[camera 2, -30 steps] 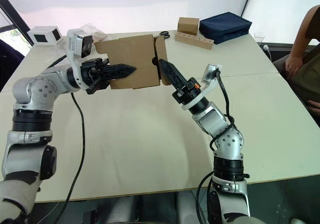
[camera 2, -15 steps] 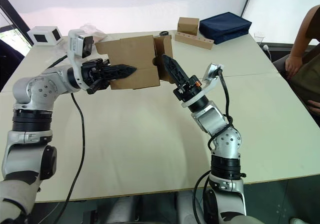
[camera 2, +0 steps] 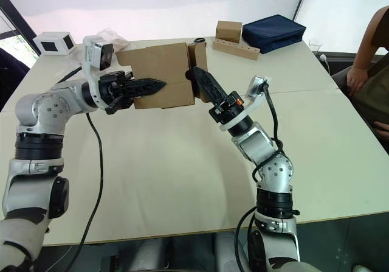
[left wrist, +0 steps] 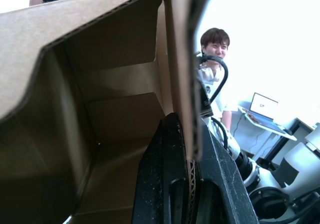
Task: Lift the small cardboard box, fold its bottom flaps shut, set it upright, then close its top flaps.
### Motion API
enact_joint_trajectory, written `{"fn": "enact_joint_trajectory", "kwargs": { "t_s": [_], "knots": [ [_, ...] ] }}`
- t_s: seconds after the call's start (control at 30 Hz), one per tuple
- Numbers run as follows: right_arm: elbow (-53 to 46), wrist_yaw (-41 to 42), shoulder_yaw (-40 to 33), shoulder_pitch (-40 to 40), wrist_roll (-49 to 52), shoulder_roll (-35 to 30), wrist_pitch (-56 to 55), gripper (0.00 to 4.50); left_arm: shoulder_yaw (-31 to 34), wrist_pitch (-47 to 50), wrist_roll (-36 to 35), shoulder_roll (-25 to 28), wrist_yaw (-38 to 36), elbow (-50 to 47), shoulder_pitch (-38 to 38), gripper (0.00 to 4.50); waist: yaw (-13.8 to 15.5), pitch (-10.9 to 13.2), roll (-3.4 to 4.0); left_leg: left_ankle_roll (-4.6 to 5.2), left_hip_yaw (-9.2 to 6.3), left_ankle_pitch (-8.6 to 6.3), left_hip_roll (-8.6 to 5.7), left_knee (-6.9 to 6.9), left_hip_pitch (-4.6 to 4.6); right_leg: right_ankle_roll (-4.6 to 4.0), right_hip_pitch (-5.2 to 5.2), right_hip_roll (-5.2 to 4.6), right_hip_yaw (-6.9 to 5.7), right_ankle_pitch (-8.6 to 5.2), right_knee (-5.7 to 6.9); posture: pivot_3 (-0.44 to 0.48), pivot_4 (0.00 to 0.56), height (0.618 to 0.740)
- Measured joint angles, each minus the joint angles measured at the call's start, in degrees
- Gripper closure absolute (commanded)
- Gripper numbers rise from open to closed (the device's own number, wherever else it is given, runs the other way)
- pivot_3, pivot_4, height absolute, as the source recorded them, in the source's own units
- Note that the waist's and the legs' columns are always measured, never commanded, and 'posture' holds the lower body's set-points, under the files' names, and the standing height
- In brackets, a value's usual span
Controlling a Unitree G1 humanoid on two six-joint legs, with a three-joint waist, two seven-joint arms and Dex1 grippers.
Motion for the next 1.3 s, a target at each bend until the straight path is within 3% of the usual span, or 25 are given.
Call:
{"fn": "enact_joint_trajectory", "kwargs": {
  "t_s": [0.37, 1.1, 1.13, 1.17, 1.3],
  "knots": [
    [0.04, 0.7, -2.15, 0.0, 5.89, 0.3, 0.46, 1.54, 0.03, -0.02, 0.0, -0.07, 0.35, 0.01, 0.0, 4.5, -0.03, 0.0, 0.0, 0.0, 0.0, 0.0, 0.0, 0.0, 0.0, 0.0, 0.0, 0.0, 0.0, 0.0, 0.0, 0.0, 0.15, 0.74],
    [0.54, -1.44, -1.2, -0.01, 4.7, 1.74, -0.41, 1.54, 0.07, 0.11, -0.05, -0.06, 0.58, 0.0, 0.0, 4.5, -0.01, 0.0, 0.0, 0.0, 0.0, 0.0, 0.0, 0.0, 0.0, 0.0, 0.0, 0.0, 0.0, 0.0, 0.0, 0.0, 0.15, 0.74],
    [0.7, -1.44, -1.09, -0.01, 4.15, 1.8, -0.62, 2.08, 0.08, 0.15, -0.05, -0.06, 0.64, 0.0, 0.0, 4.5, 0.0, 0.0, 0.0, 0.0, 0.0, 0.0, 0.0, 0.0, 0.0, 0.0, 0.0, 0.0, 0.0, 0.0, 0.0, 0.0, 0.15, 0.74],
    [0.89, -1.45, -0.99, -0.01, 3.67, 1.84, -0.91, 2.29, 0.1, 0.18, -0.06, -0.06, 0.71, 0.0, 0.0, 4.5, 0.0, 0.0, 0.0, 0.0, 0.0, 0.0, 0.0, 0.0, 0.0, 0.0, 0.0, 0.0, 0.0, 0.0, 0.0, 0.0, 0.15, 0.74],
    [1.26, -1.46, -0.61, -0.05, 2.24, 2.04, -1.72, 2.29, 0.19, 0.23, -0.07, -0.06, 1.22, 0.0, 0.0, 4.5, -0.02, 0.0, 0.0, 0.0, 0.0, 0.0, 0.0, 0.0, 0.0, 0.0, 0.0, 0.0, 0.0, 0.0, 0.0, 0.0, 0.15, 0.74]
  ]
}}
